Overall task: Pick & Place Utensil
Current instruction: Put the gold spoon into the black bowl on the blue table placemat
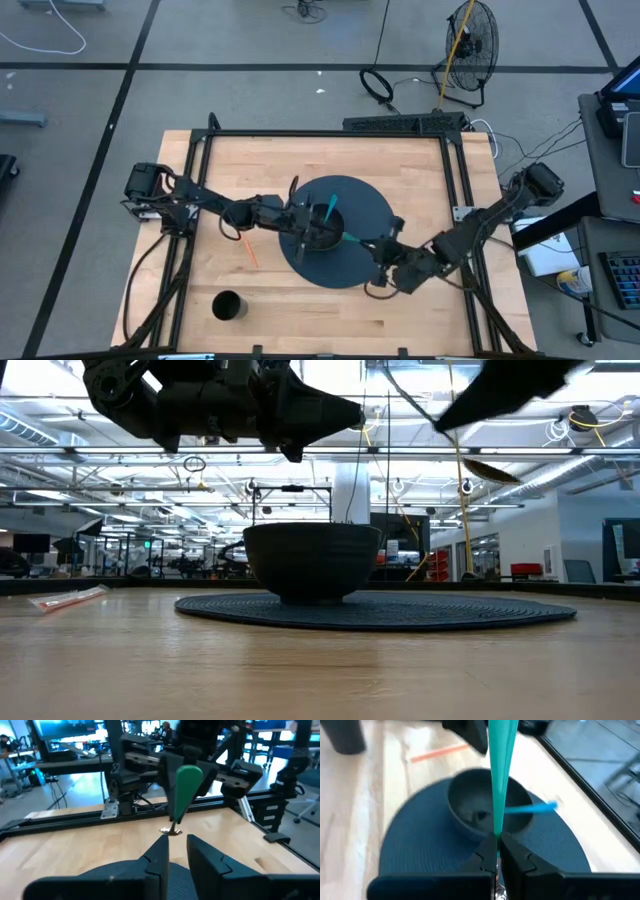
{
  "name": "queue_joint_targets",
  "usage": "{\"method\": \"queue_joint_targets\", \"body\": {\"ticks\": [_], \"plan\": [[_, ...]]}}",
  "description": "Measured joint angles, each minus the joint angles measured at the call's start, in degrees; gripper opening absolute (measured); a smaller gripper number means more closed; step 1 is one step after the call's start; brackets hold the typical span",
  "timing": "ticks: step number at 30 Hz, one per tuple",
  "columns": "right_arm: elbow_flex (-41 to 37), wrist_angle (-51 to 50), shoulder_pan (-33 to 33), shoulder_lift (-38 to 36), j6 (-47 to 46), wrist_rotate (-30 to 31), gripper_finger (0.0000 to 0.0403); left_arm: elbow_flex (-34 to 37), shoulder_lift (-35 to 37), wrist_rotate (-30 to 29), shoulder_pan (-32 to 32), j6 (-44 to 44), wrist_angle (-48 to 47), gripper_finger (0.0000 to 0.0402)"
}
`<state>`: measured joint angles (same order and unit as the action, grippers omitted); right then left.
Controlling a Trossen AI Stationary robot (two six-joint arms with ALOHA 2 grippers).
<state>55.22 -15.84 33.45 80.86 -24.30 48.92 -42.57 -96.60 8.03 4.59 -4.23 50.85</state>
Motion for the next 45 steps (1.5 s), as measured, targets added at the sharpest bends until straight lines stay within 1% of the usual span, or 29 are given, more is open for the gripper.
{"method": "queue_joint_targets", "body": {"ticks": [3, 7, 9, 12, 16, 20, 27, 32, 36, 40, 45], "plan": [[-1.2, 8.5, -2.6, 0.0, 7.2, -3.8, 0.0000, 0.0, 0.0, -0.2, 0.6, -1.3, 0.0, 0.0107], [-2.9, 17.4, -5.1, 0.0, 13.7, -9.0, 0.0000, 0.0, 0.0, -0.5, 0.8, -1.7, 0.0, 0.0163], [-4.2, 21.1, -6.0, 0.0, 15.4, -11.3, 0.0000, 0.0, 0.0, -0.5, 0.7, -1.8, 0.0, 0.0190], [-6.0, 25.2, -7.0, 0.0, 16.9, -13.3, 0.0000, 0.0, 0.0, -0.6, 0.6, -2.5, 0.0, 0.0222], [-8.0, 29.0, -7.7, 0.0, 17.8, -14.1, 0.0000, 0.0, 0.0, -2.1, 0.5, -2.6, 0.0, 0.0244], [-10.2, 35.7, -9.0, 0.0, 20.2, -17.2, 0.0000, 0.0, 0.0, -2.1, 0.5, -2.5, 0.0, 0.0240], [-14.1, 46.6, -11.4, 0.0, 23.5, -21.7, 0.0000, 0.0, 0.0, -2.1, 0.5, -1.5, 1.2, 0.0212], [-14.9, 48.2, -12.7, 0.7, 23.5, -23.4, 0.0000, 0.0, 0.0, -2.0, 0.5, -1.3, 2.9, 0.0195], [-14.9, 50.0, -13.6, 1.4, 24.2, -23.6, 0.0000, 0.0, 0.0, -2.0, 0.5, -1.1, 3.2, 0.0187], [-14.9, 51.0, -14.1, 1.6, 25.4, -23.7, 0.0000, 0.0, 0.0, -0.3, 0.5, -0.5, 3.1, 0.0186], [-14.9, 51.4, -14.4, 1.6, 25.9, -23.7, 0.0000, 0.0, 0.0, -0.3, 0.5, -0.5, 3.1, 0.0186]]}}
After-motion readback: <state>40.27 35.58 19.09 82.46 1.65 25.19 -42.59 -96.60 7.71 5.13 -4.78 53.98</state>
